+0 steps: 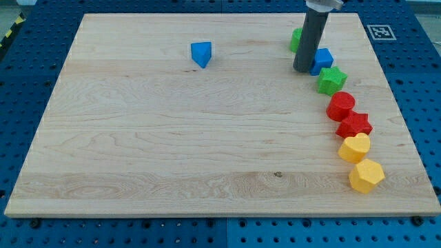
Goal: Place the blue triangle top right side of the green circle
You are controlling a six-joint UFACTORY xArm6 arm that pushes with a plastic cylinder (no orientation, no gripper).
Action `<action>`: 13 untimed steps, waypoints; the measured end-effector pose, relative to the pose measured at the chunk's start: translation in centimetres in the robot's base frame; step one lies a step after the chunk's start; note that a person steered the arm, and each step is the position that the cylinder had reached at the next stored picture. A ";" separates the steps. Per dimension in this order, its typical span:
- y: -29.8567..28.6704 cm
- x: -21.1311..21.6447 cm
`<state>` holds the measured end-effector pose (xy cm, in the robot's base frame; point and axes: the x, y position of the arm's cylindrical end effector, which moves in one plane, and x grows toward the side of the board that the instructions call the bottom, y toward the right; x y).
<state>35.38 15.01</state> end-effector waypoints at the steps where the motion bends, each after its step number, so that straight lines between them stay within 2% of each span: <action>1: 0.0 0.0; 2: -1.3 0.4; 3: -4.6 2.7; 4: -11.4 4.5; 5: -19.7 3.8; 6: -22.4 -0.3; 8: -22.2 -2.3; 9: -19.7 -5.6; 10: -16.7 -6.0; 12: -14.1 -0.3; 13: -13.8 -0.5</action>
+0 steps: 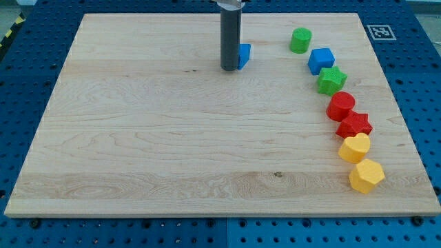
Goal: Place the blue triangle top right side of the green circle
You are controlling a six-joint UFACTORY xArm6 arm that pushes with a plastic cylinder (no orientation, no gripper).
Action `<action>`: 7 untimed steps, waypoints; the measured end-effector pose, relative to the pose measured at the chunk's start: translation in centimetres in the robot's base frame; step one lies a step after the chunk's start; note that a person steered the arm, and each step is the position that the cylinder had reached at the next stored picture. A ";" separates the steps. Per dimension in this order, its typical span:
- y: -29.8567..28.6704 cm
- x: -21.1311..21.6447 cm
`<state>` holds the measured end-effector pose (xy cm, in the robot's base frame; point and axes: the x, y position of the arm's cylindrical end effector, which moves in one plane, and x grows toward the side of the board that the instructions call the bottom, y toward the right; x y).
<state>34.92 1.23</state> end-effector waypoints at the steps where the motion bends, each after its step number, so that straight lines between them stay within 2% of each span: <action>1: 0.0 -0.6; 2: 0.3 -1.8; 4: 5.4 -1.9; 7: 7.1 -5.1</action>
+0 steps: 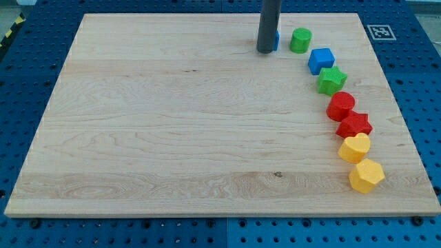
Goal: Place the blue triangle top right side of the green circle
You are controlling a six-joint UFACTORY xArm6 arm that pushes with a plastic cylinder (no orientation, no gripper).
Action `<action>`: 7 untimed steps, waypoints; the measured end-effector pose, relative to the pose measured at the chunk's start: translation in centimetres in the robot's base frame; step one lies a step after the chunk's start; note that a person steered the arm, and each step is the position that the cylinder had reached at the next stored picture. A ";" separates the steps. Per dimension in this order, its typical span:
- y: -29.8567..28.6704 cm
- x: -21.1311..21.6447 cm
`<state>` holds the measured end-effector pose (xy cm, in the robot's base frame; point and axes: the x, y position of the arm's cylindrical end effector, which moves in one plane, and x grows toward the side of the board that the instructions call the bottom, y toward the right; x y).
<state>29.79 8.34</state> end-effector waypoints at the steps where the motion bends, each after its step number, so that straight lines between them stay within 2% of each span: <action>1: 0.0 -1.9; 3: 0.0 -4.7; 7: -2.6 -6.4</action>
<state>23.38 5.77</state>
